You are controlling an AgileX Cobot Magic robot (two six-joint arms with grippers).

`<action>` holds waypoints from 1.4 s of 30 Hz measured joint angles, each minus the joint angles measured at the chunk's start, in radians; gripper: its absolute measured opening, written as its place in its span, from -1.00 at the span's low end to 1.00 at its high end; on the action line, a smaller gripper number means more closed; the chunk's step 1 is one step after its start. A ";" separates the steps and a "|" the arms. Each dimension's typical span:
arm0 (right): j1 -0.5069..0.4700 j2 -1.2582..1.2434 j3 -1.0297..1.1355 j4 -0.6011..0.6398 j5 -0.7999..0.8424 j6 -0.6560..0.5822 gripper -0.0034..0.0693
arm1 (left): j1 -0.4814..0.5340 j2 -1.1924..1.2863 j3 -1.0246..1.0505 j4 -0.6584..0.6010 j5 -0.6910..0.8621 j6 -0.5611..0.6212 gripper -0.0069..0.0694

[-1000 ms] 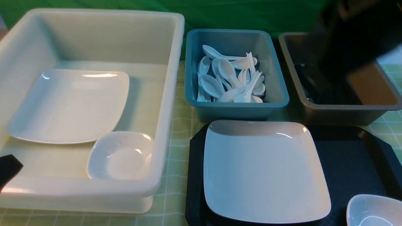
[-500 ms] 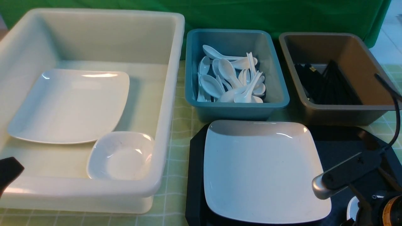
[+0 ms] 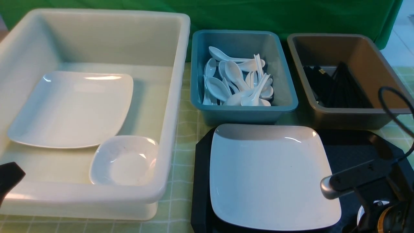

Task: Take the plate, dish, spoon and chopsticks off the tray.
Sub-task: Use the right arm to grab a small plate from the dinner plate, then use the right arm to put the small plate into the large storage box on the left

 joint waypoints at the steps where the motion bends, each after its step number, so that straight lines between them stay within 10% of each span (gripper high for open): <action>1: 0.000 0.002 0.005 -0.002 -0.002 0.006 0.21 | 0.000 0.000 0.000 0.000 0.000 0.000 -0.59; 16: -0.151 0.156 0.034 -0.034 -0.103 0.030 0.19 | 0.000 0.000 0.000 0.000 0.000 0.004 -0.55; 22: -0.165 0.162 0.034 -0.036 -0.176 -0.029 -0.52 | 0.000 0.000 0.000 0.000 0.000 0.004 -0.54; 26: -0.165 0.148 0.032 -0.045 -0.154 -0.067 -0.54 | 0.000 0.000 0.000 0.001 0.000 0.004 -0.53; 42: -0.168 -0.213 -0.363 0.296 0.058 -0.507 -0.84 | 0.000 0.000 0.000 0.004 -0.010 0.012 -0.50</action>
